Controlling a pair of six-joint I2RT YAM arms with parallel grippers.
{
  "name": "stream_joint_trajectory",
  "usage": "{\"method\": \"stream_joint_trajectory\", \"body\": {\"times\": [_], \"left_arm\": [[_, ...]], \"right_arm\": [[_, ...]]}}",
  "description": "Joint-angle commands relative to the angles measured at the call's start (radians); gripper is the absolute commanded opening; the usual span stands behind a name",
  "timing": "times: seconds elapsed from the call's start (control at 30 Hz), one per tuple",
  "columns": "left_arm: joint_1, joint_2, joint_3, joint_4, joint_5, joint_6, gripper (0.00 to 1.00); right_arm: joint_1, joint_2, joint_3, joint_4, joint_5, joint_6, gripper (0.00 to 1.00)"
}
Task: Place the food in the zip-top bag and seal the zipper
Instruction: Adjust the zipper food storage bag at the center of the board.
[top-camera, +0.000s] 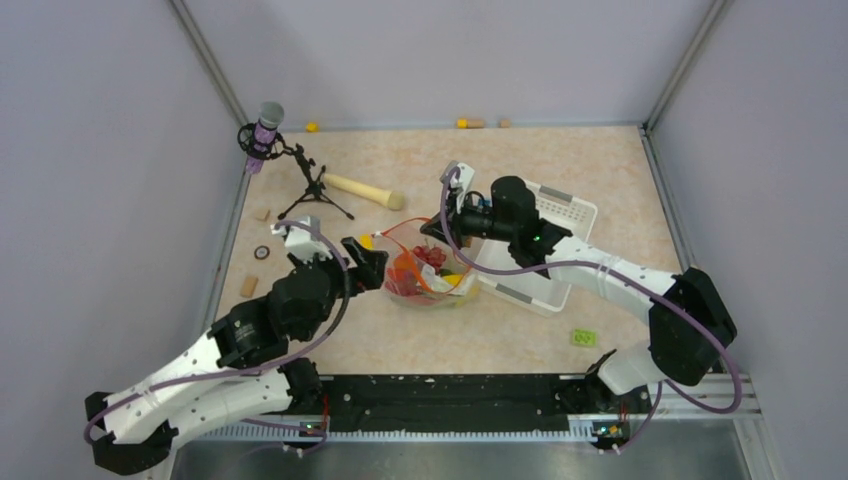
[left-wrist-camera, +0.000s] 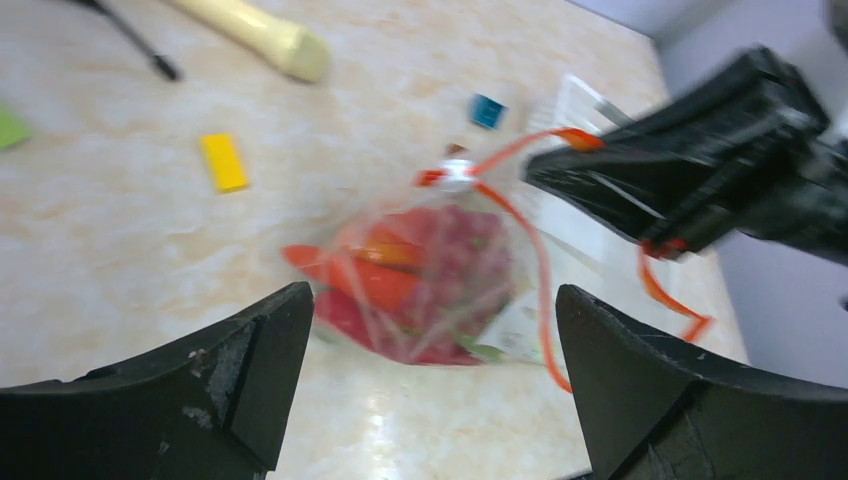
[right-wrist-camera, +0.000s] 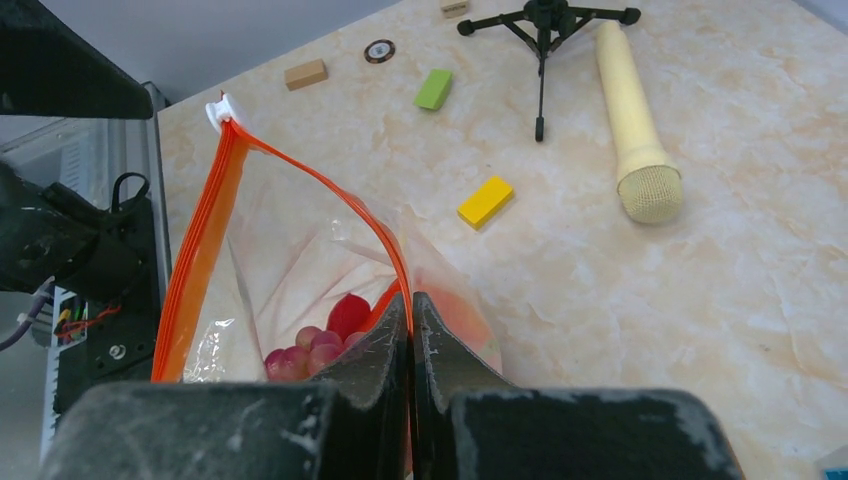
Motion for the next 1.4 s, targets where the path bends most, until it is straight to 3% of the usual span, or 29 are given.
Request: {"method": "stream_joint_trajectory", "body": {"times": [0.0, 0.1, 0.2, 0.27, 0.47, 0.6, 0.67, 0.83, 0.97, 1.13, 1.37], "left_arm": [[0.0, -0.011, 0.033, -0.296, -0.322, -0.215, 0.97], [0.015, -0.007, 0.024, -0.381, -0.394, -0.28, 0.97], [0.066, -0.016, -0.042, -0.237, -0.346, -0.156, 0.97], [0.152, 0.0, -0.088, -0.08, -0.23, -0.031, 0.97], [0.484, 0.056, -0.227, 0.324, 0.367, 0.267, 0.96], [0.534, -0.075, -0.398, 0.577, 0.553, 0.392, 0.96], [0.551, -0.142, -0.439, 0.614, 0.639, 0.439, 0.97], [0.575, -0.2, -0.471, 0.664, 0.782, 0.497, 0.97], [0.599, -0.13, -0.46, 0.74, 0.864, 0.552, 0.97], [0.633, -0.044, -0.42, 0.773, 0.935, 0.601, 0.88], [0.689, -0.181, -0.533, 0.89, 0.961, 0.618, 0.86]], "right_arm": [[-0.017, -0.003, 0.009, 0.045, -0.043, -0.004, 0.0], [-0.017, -0.003, 0.013, 0.036, -0.052, -0.006, 0.0], [-0.017, -0.006, 0.011, 0.027, -0.05, -0.012, 0.0], [-0.019, -0.005, 0.012, 0.019, -0.048, -0.021, 0.0], [-0.017, 0.006, 0.012, -0.003, -0.049, -0.047, 0.0], [-0.019, 0.016, 0.029, -0.034, -0.056, -0.096, 0.0], [-0.02, 0.024, 0.041, -0.051, -0.063, -0.106, 0.0], [-0.021, 0.026, 0.048, -0.072, -0.073, -0.12, 0.0], [-0.021, 0.01, 0.037, -0.074, -0.095, -0.133, 0.0], [-0.02, -0.005, 0.023, -0.07, -0.13, -0.148, 0.0], [-0.02, 0.007, 0.079, -0.141, -0.138, -0.166, 0.0]]}}
